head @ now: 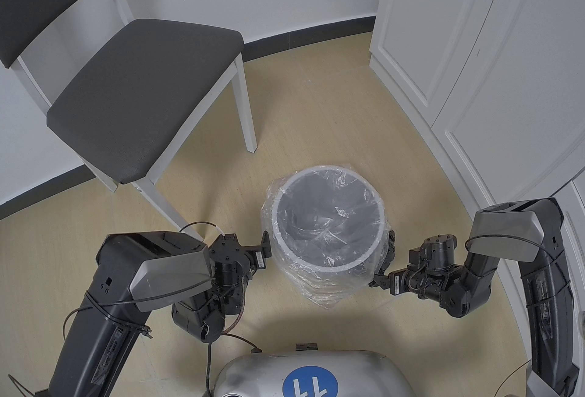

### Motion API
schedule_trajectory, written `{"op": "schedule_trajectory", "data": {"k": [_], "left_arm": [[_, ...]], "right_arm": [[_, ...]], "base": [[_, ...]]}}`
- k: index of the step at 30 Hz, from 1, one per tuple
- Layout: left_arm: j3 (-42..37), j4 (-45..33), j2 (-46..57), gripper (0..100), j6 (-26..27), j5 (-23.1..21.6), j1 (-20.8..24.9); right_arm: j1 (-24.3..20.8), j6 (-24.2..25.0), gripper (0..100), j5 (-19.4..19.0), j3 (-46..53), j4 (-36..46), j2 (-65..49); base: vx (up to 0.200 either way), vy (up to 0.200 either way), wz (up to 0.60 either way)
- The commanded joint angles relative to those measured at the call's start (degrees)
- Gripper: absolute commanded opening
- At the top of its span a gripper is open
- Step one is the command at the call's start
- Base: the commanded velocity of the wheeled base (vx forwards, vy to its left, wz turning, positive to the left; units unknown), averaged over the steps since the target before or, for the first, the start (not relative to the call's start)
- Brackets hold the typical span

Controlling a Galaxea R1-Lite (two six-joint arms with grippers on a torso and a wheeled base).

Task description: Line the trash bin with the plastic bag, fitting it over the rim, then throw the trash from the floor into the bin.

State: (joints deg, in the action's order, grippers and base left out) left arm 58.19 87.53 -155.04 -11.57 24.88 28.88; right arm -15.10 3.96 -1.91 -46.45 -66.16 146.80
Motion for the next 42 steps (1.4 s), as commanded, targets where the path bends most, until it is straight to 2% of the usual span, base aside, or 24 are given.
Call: {"op": "schedule_trajectory", "data": {"k": [1, 3, 5, 9, 16, 22, 26, 29, 42], "left_arm": [[0.0, 0.1, -0.09, 100, -0.03, -0.01, 0.04], [0.0, 0.19, 0.0, 100, -0.03, -0.01, 0.04], [-0.09, 0.19, -0.09, 100, -0.03, -0.01, -0.05], [0.0, 0.19, -0.53, 100, 0.14, 0.08, 0.04], [-0.09, 0.19, -0.61, 100, 0.14, 0.08, 0.04], [-0.09, 0.19, -0.61, 100, 0.14, 0.08, 0.04], [-0.09, 0.19, -0.61, 100, 0.23, 0.17, 0.04], [-0.09, 0.19, -0.53, 100, 0.14, 0.17, 0.04], [-0.18, 0.19, -0.61, 100, 0.14, 0.17, 0.21]], "right_arm": [[-0.36, -0.27, 100, 0.07, 1.18, -0.64, -0.81], [-0.36, -0.45, 100, 0.07, 2.41, -0.81, -2.39], [-0.45, -1.06, 100, -0.37, 5.4, 0.06, -8.81], [0.6, -4.58, 100, 0.24, 6.72, -0.46, -13.29], [2.18, -4.67, 100, 1.74, 4.17, -1.34, -12.85], [2.71, -4.49, 100, 4.9, 0.39, -2.57, -10.22], [1.57, -1.85, 100, 5.52, -1.81, -3.98, -7.84], [0.78, 2.28, 100, 6.84, -6.64, -3.8, -4.59], [1.66, 7.2, 100, 7.89, -16.48, -3.54, 4.28]], "base": [[0.0, 0.0, 0.0], [0.0, 0.0, 0.0], [0.0, 0.0, 0.0], [0.0, 0.0, 0.0], [0.0, 0.0, 0.0], [0.0, 0.0, 0.0], [0.0, 0.0, 0.0], [0.0, 0.0, 0.0], [0.0, 0.0, 0.0]]}}
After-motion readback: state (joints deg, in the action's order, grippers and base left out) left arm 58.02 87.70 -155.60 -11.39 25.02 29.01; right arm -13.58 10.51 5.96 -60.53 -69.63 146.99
